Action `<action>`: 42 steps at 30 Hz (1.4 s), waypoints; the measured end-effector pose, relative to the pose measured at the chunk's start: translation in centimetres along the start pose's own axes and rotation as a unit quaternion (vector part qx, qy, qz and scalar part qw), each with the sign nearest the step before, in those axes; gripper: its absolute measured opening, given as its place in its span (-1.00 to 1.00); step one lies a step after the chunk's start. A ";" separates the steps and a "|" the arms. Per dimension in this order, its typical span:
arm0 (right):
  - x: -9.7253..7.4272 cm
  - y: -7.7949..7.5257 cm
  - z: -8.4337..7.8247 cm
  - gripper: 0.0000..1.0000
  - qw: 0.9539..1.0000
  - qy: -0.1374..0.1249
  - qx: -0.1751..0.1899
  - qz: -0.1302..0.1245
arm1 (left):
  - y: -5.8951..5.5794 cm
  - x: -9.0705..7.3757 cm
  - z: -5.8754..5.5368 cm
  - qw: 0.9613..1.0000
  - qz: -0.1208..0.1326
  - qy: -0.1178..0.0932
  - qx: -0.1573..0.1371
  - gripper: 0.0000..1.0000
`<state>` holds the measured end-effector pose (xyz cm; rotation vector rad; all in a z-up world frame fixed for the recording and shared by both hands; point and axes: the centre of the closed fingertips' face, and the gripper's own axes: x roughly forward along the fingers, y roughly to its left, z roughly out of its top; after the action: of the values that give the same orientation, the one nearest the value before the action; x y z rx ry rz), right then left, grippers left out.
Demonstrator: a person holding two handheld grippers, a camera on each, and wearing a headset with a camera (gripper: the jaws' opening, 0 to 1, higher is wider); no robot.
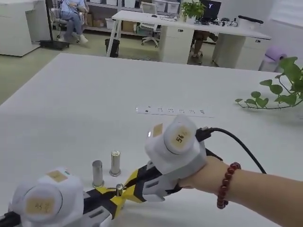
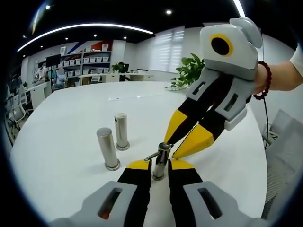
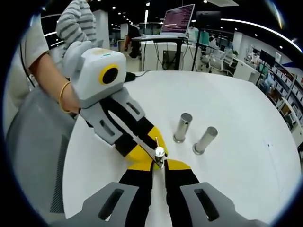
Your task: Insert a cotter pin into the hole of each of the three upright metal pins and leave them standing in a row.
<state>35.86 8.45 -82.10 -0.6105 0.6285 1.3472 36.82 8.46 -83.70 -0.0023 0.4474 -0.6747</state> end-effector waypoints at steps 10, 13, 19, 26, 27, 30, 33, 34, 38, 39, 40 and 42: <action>-1.3 -0.2 0.7 -0.65 1.000 -0.017 0.020 0.000 | 0.0 -0.2 0.4 1.000 -0.004 -0.001 0.003 -0.56; -1.8 -0.2 1.1 -0.62 0.999 -0.028 0.028 0.001 | 0.0 -0.5 0.4 1.000 -0.006 0.001 0.007 -0.50; -2.9 -1.1 1.8 -0.57 0.997 -0.049 0.057 -0.012 | -0.5 -1.3 0.3 1.000 -0.013 0.008 0.027 -0.35; -3.2 -2.7 2.2 -0.54 0.991 -0.079 0.102 -0.034 | -0.7 -2.2 0.1 0.999 -0.015 0.012 0.037 -0.21; -3.2 -2.9 2.3 -0.53 0.990 -0.083 0.107 -0.036 | -0.8 -2.3 0.2 0.999 -0.016 0.012 0.035 -0.19; -2.9 -3.6 2.3 -0.51 0.988 -0.091 0.114 -0.045 | -1.0 -2.6 0.5 0.999 -0.020 0.006 0.032 -0.12; -2.5 -4.4 2.4 -0.49 0.984 -0.107 0.132 -0.055 | -1.2 -3.0 0.9 0.999 -0.023 -0.001 0.028 -0.06; -2.4 -4.5 2.5 -0.47 0.983 -0.110 0.134 -0.057 | -1.2 -3.0 0.9 0.999 -0.023 -0.001 0.027 -0.03; -1.7 -5.5 2.7 -0.40 0.980 -0.123 0.139 -0.075 | -1.2 -3.3 1.2 0.999 -0.023 -0.007 0.021 0.06; -1.5 -5.8 2.8 -0.40 0.979 -0.125 0.139 -0.081 | -1.3 -3.4 1.3 1.000 -0.024 -0.008 0.019 0.08; -1.3 -6.0 2.8 -0.40 0.978 -0.126 0.141 -0.085 | -1.3 -3.4 1.4 1.000 -0.024 -0.010 0.017 0.10; -0.9 -6.6 3.0 -0.40 0.976 -0.134 0.144 -0.095 | -1.3 -3.6 1.5 1.000 -0.025 -0.013 0.012 0.14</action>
<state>42.52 9.19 -79.15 -0.2424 0.5180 1.1080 34.15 9.40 -80.69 -0.0002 0.4149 -0.7277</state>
